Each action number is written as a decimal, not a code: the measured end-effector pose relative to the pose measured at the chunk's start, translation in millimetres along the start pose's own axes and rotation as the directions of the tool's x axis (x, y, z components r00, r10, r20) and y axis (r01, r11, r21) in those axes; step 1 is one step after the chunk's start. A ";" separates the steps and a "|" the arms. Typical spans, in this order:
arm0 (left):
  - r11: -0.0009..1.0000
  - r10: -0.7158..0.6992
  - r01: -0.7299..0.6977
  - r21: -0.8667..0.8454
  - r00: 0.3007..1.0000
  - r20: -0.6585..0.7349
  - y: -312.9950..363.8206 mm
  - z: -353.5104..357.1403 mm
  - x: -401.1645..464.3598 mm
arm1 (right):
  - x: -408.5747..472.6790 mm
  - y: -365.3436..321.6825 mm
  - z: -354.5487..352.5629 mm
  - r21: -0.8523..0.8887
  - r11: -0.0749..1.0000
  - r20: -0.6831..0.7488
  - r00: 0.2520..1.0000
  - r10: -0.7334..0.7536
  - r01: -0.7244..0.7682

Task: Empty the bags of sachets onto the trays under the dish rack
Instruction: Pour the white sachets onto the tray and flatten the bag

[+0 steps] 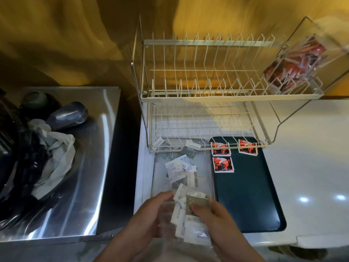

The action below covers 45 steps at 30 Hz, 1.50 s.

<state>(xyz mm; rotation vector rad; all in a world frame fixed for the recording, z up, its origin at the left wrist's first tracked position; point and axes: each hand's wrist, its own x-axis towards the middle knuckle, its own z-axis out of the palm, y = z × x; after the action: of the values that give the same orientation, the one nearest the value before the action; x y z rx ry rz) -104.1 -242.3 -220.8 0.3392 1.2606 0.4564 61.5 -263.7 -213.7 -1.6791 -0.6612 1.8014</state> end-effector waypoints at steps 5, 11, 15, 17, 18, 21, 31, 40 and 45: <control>0.998 0.044 -0.042 0.048 0.999 -0.026 -0.6 -4.2 -1.4 | -10.2 -11.7 -3.1 0.025 1.000 0.110 0.994 0.008 -0.011; 0.947 0.311 -0.288 0.143 0.932 -0.185 -3.2 -18.1 -10.0 | -11.5 -23.3 -8.9 0.153 0.976 0.214 0.969 0.122 -0.157; 0.459 0.753 -0.548 0.700 0.658 0.022 -8.0 -40.3 -17.2 | -16.9 -21.6 -14.6 0.234 0.959 0.253 0.962 0.102 -0.163; 0.171 0.759 -0.581 0.796 0.593 0.270 -5.1 -42.9 -22.9 | -18.0 -22.8 -14.1 0.253 0.956 0.258 0.963 0.083 -0.150; 0.087 0.736 -0.603 0.793 0.575 0.357 -3.2 -41.3 -24.7 | -16.5 -23.5 -12.5 0.257 0.954 0.268 0.960 0.085 -0.156; -0.056 0.744 -0.689 0.723 0.454 0.490 -2.5 -30.1 -23.4 | -13.7 -27.9 -5.2 0.281 0.930 0.268 0.950 0.159 -0.235; 0.042 0.821 -0.784 0.619 0.381 0.426 -20.8 -37.1 -5.1 | 0.2 -17.6 11.2 0.293 0.903 0.360 0.911 0.202 -0.315; 0.229 0.772 -0.736 0.637 0.536 0.341 -20.9 -34.1 -5.4 | 0.9 -18.1 9.0 0.109 0.980 0.333 0.935 0.120 -0.165; 0.218 0.822 -0.734 0.643 0.493 0.284 -20.5 -41.6 -2.7 | 2.1 -17.6 11.3 0.010 0.993 0.273 0.955 0.113 -0.121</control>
<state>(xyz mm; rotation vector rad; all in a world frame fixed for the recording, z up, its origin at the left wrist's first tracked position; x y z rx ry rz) -141.9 -261.5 -240.1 1.7425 1.2601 0.8586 51.6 -249.5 -201.9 -1.4938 -0.6594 2.1405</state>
